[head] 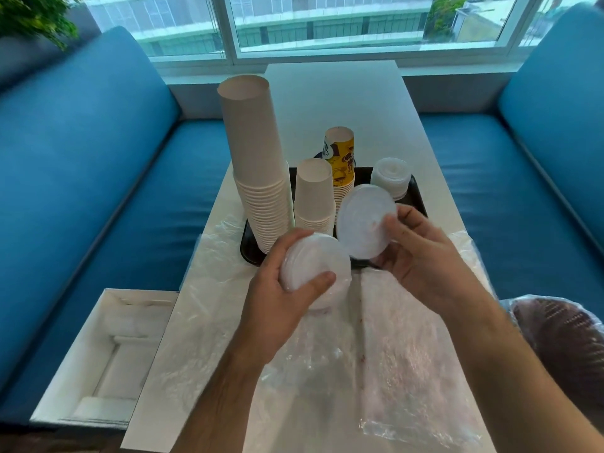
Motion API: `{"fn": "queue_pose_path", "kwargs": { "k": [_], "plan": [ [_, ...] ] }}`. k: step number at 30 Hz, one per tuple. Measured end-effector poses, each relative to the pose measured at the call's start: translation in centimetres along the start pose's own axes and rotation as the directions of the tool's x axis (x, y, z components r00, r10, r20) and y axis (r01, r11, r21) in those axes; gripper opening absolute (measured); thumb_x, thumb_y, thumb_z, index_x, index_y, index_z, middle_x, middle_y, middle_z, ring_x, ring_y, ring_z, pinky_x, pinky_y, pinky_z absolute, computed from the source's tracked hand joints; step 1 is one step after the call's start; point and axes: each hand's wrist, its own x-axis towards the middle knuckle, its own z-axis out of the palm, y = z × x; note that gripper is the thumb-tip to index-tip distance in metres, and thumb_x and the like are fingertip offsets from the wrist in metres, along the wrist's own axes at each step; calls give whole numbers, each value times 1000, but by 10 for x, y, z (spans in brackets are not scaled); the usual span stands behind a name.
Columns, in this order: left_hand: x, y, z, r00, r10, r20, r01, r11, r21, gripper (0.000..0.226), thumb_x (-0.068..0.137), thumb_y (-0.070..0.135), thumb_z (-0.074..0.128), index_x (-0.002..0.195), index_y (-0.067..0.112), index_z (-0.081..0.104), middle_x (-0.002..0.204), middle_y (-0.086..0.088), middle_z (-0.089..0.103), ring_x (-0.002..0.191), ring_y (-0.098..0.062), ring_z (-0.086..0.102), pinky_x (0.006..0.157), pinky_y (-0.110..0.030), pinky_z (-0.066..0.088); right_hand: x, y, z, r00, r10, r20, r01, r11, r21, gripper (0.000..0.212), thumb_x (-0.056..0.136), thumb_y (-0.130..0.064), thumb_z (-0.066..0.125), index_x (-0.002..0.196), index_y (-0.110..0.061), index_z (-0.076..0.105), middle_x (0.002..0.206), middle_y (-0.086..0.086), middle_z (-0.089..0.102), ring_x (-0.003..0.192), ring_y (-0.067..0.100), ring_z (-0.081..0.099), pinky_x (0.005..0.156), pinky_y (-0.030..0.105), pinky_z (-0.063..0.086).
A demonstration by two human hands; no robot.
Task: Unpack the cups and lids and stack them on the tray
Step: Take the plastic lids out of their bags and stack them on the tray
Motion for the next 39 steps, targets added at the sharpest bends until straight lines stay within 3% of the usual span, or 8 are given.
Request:
{"fn": "queue_pose_path", "kwargs": {
  "k": [4,8,15,18,23,28,32,39],
  "plan": [
    [6,-4,1,993,-35,-110,36,999,5,51,78,37,82,116,59,56,125,24,52,118,-17,52,83,-53,61,42,2,-46,929,-73,-363,-26,965,-261,23,90,-22,71,111,-18,62,116,6,66,107,22,68,80,33,62],
    [6,-3,0,990,-36,-133,37,999,6,47,76,36,80,113,52,58,127,17,53,114,-19,53,72,-46,63,91,23,-82,851,-145,-504,-216,779,-588,35,91,-20,75,121,-14,58,117,8,64,109,25,63,85,36,60],
    [8,-1,-1,996,-47,-69,46,999,-18,49,67,49,71,112,57,55,128,18,54,114,-19,55,62,-28,61,133,53,-107,920,-226,-319,-282,180,-942,36,91,-29,72,124,-25,57,124,10,53,112,29,54,90,38,48],
    [8,-1,-2,997,-42,-67,43,999,15,49,67,54,69,112,61,52,123,24,54,114,-16,55,67,-29,63,133,64,-115,934,-232,-271,-265,61,-962,25,95,-34,65,119,-28,63,126,14,52,115,36,51,92,40,46],
    [7,0,-4,997,-15,-75,24,992,124,49,67,58,68,113,61,51,121,31,51,111,-12,55,73,-25,60,124,51,-94,925,-314,-215,-195,95,-976,27,97,-32,64,123,-23,63,129,12,54,118,31,51,94,37,44],
    [5,2,-3,997,-4,-81,19,983,185,46,73,54,70,112,63,48,116,37,47,109,-4,54,73,-11,53,79,12,-18,963,-256,83,179,380,-907,13,96,-19,66,105,-28,68,97,-13,68,83,3,66,68,6,48],
    [4,3,-4,997,7,-79,8,981,195,46,81,43,76,112,61,48,114,37,47,105,-1,54,66,-2,47,37,-2,27,931,-168,325,365,497,-787,16,92,-18,71,104,-28,73,97,-18,70,91,7,67,78,14,55],
    [-1,11,-6,995,19,-93,1,977,213,46,73,55,66,112,62,43,113,36,48,95,13,51,63,6,39,13,5,45,865,-133,484,501,288,-816,32,85,-27,80,109,-45,67,108,-23,63,99,-2,62,82,10,54]
  ]
}}
